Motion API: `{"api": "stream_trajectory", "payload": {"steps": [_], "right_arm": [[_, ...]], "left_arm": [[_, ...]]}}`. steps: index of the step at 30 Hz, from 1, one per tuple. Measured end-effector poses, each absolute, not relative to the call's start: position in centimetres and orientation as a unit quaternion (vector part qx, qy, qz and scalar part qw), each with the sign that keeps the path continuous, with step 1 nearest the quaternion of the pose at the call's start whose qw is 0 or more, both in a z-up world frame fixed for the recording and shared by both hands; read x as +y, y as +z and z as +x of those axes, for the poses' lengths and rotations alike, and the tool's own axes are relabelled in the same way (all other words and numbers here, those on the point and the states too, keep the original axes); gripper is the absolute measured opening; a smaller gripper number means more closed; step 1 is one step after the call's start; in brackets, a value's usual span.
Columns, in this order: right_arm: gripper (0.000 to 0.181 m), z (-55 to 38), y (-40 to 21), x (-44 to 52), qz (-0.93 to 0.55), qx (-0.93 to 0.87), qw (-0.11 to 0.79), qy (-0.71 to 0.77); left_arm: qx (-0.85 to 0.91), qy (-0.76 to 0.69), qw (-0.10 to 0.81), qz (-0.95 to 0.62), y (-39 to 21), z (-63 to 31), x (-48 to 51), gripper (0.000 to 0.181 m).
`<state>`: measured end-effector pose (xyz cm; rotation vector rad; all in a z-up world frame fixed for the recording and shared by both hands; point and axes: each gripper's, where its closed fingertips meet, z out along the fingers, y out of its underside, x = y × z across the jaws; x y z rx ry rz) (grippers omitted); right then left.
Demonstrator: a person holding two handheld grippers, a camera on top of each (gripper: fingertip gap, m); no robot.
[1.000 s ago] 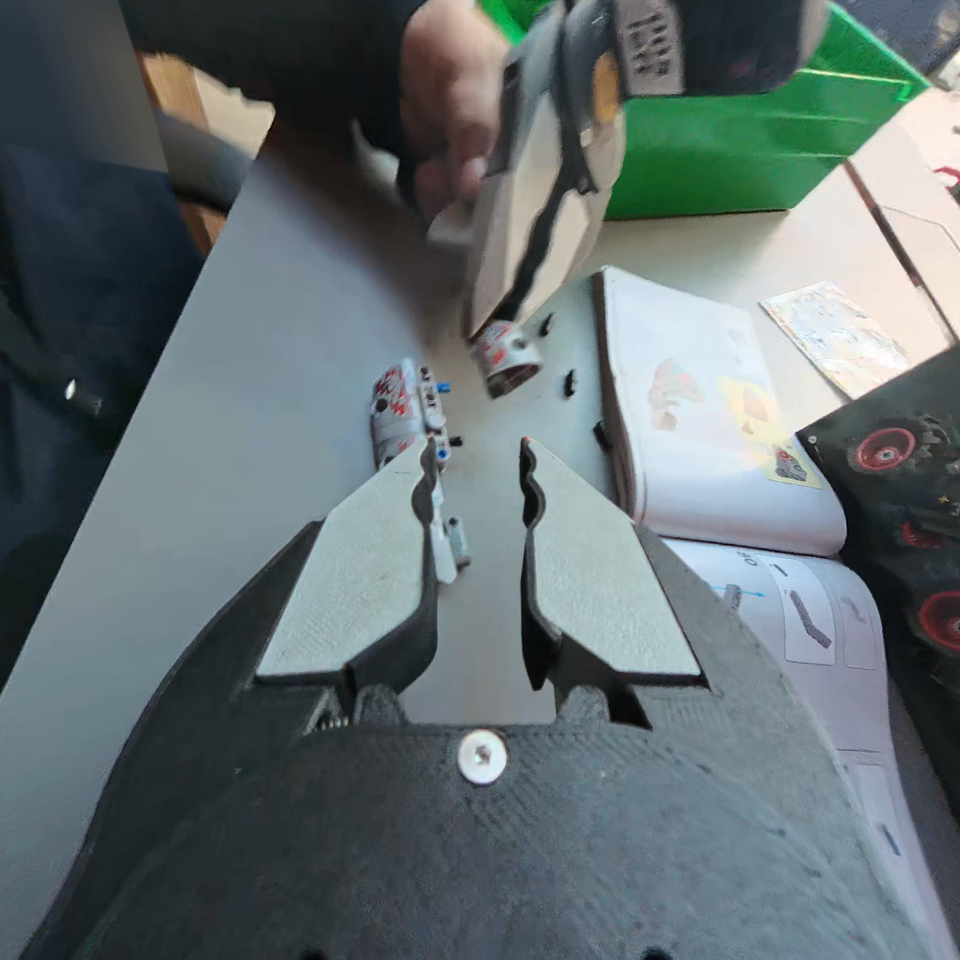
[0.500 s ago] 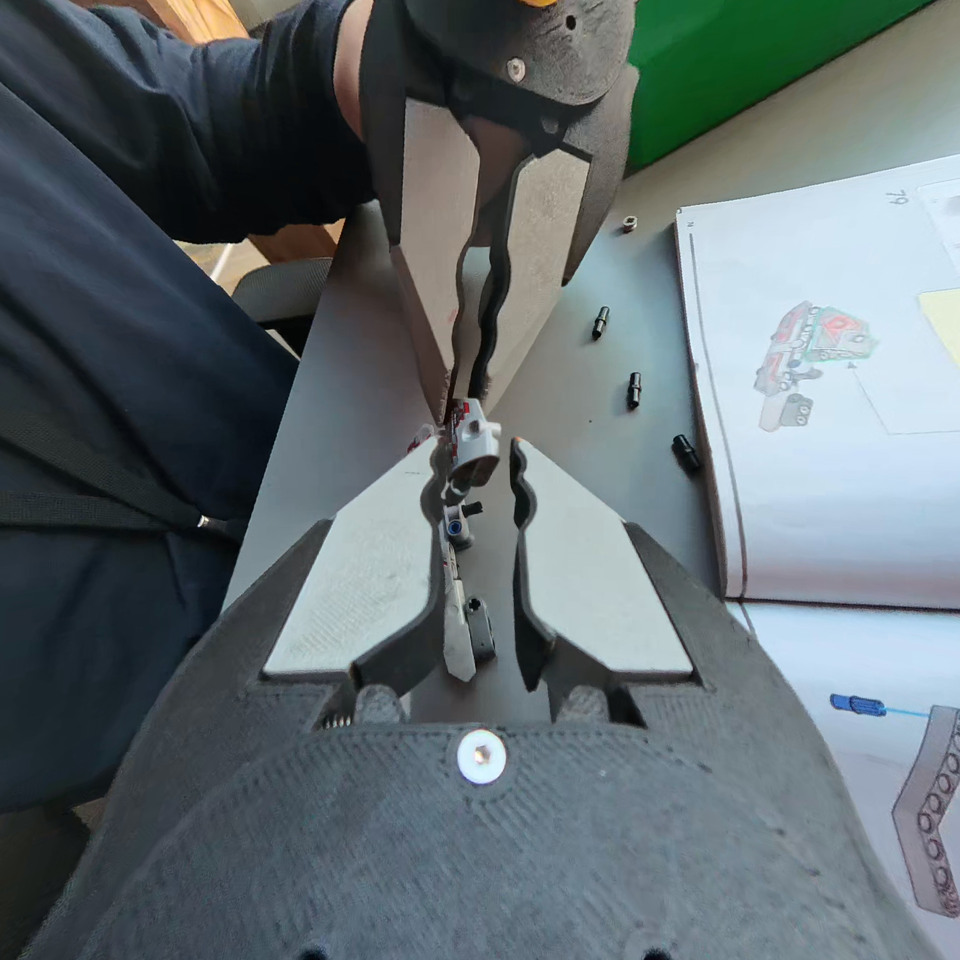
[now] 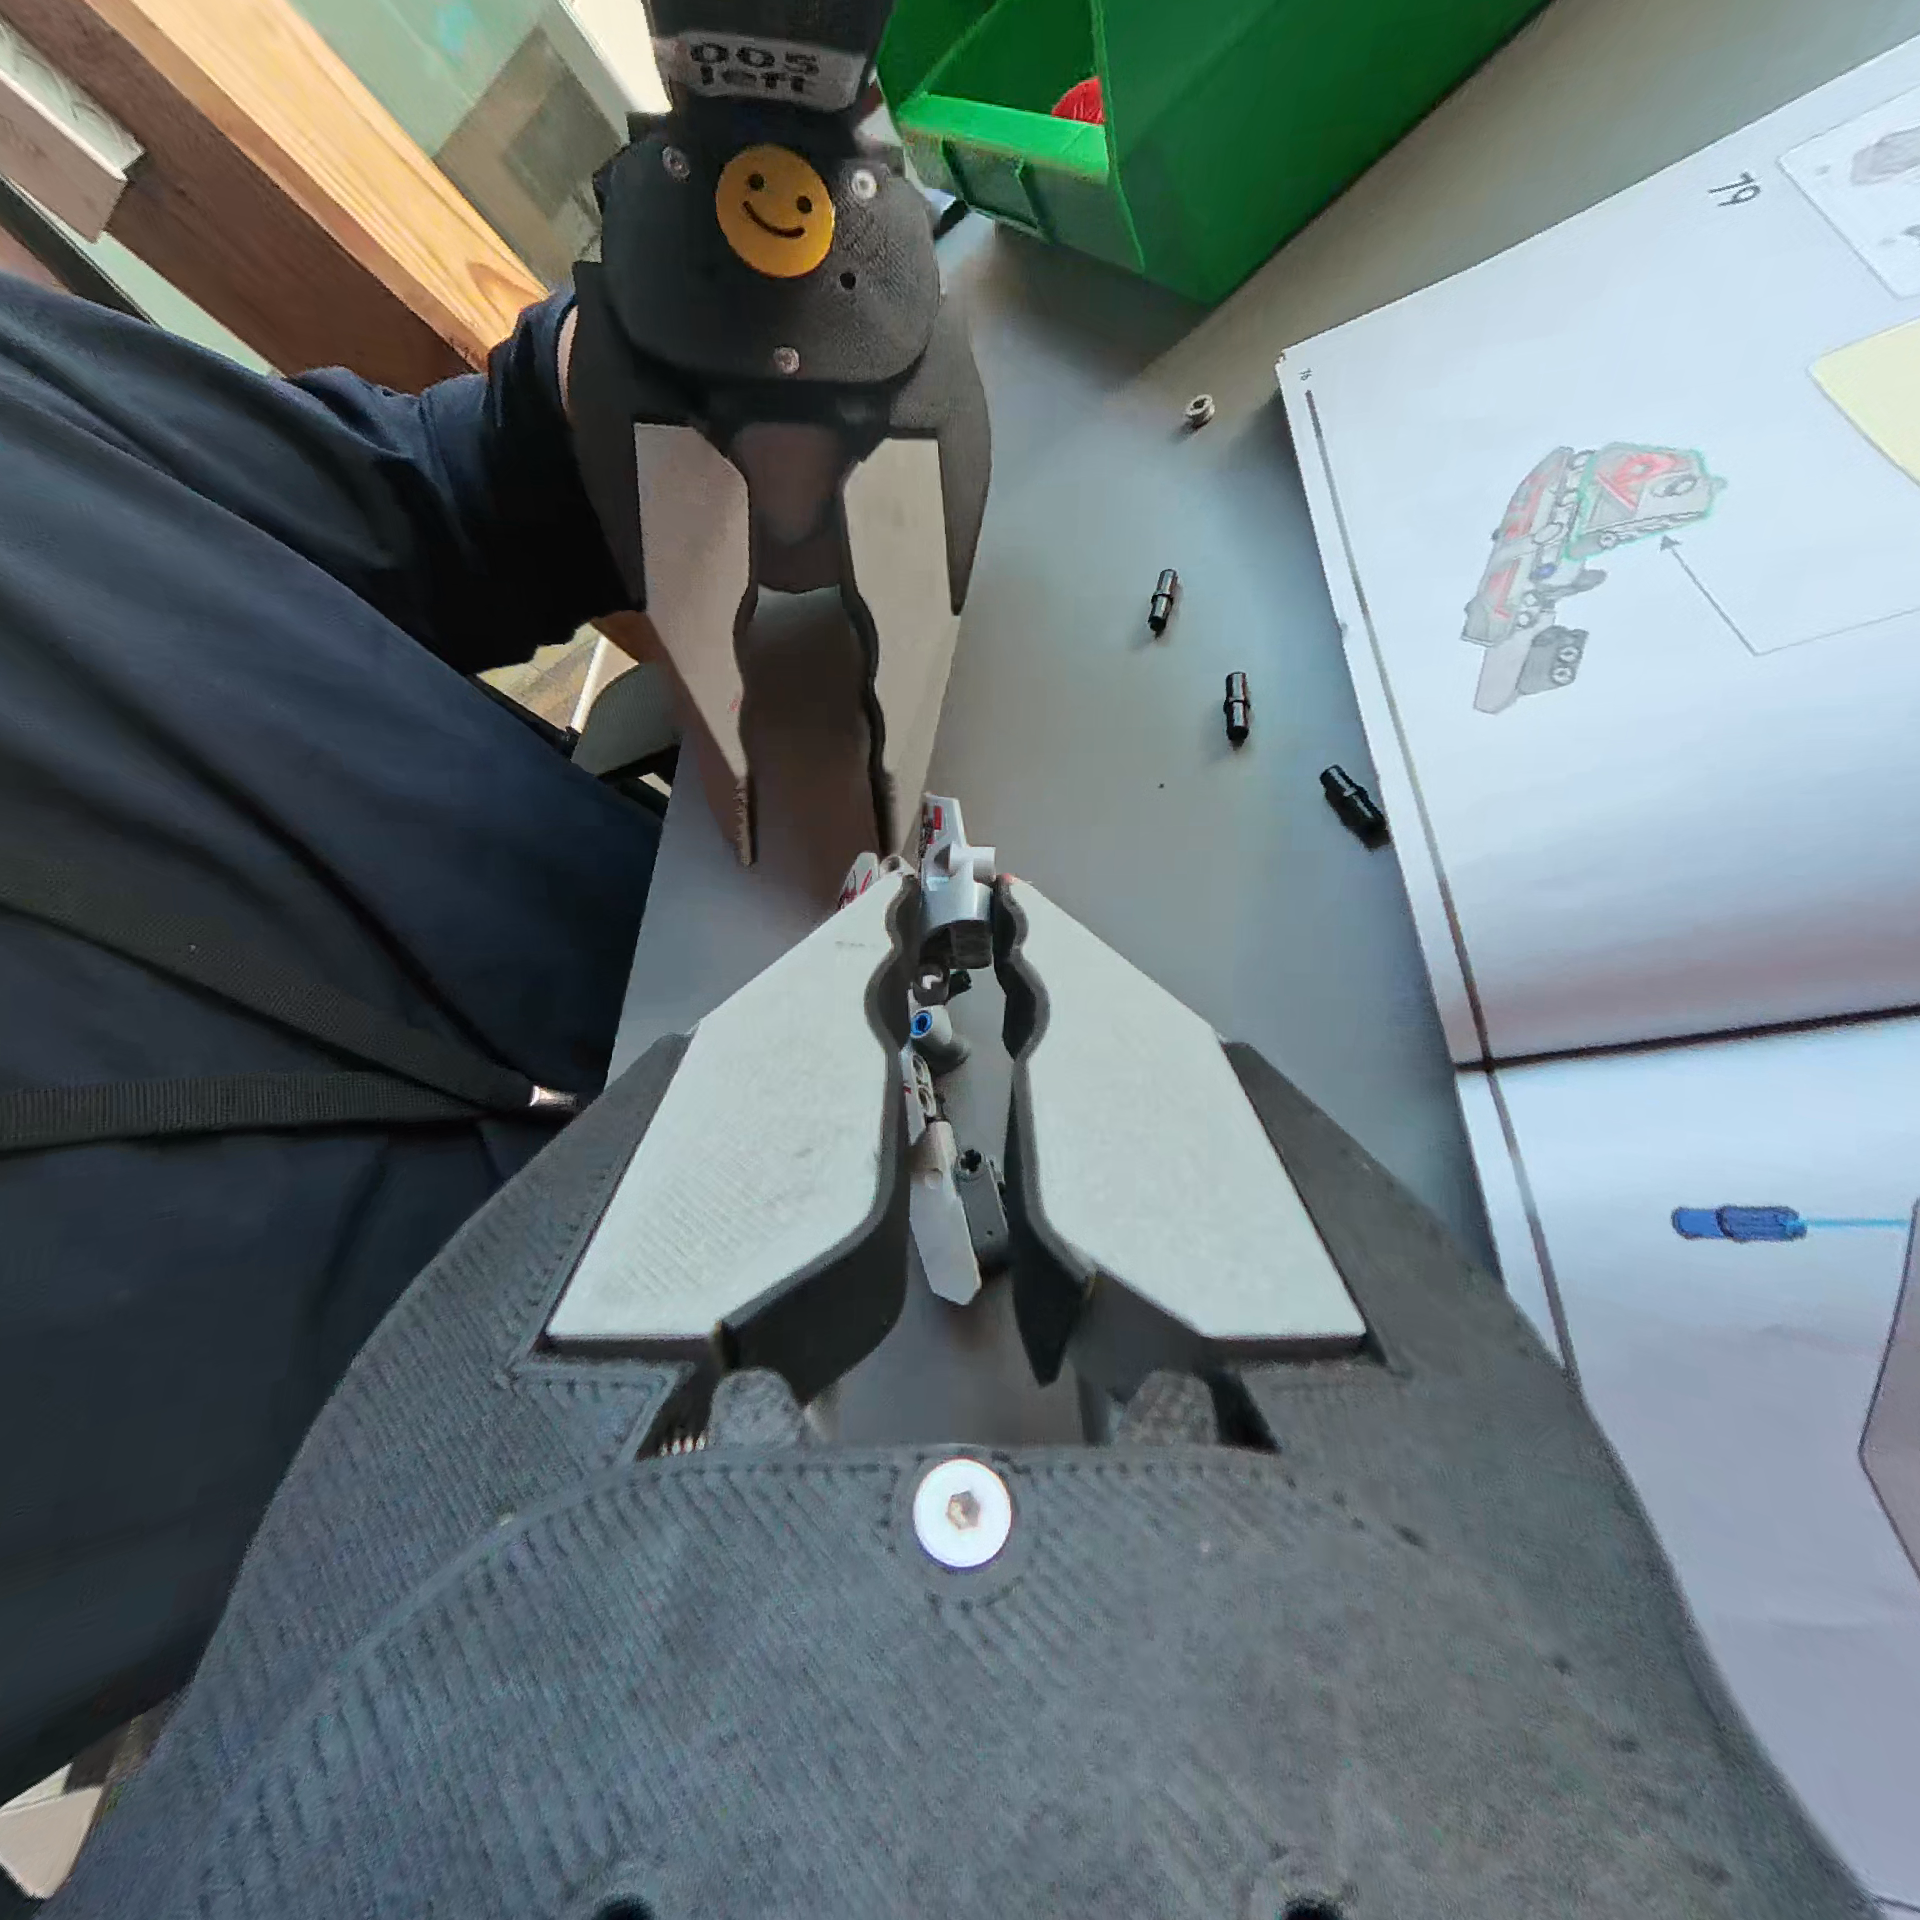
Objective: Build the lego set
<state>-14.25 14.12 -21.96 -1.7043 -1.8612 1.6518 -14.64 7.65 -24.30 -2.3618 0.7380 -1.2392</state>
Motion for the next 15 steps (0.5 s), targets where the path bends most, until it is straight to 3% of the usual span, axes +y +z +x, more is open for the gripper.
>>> {"api": "stream_trajectory", "payload": {"steps": [4, 9, 15], "right_arm": [[0.010, -13.8, -22.4, 14.4, -0.569, -0.616, 0.086, 0.537], [0.010, -13.1, -21.5, 15.4, -0.582, -0.577, 0.118, 0.561], [0.009, -12.7, -21.6, 14.8, -0.589, -0.562, 0.092, 0.574]], "left_arm": [[0.242, -0.483, 0.155, -0.827, -24.2, -13.1, 6.9, 0.038], [0.209, -0.493, 0.161, -0.829, -24.3, -12.8, 7.7, 0.031], [0.220, -0.458, 0.198, -0.838, -24.8, -12.0, 9.3, 0.006]]}}
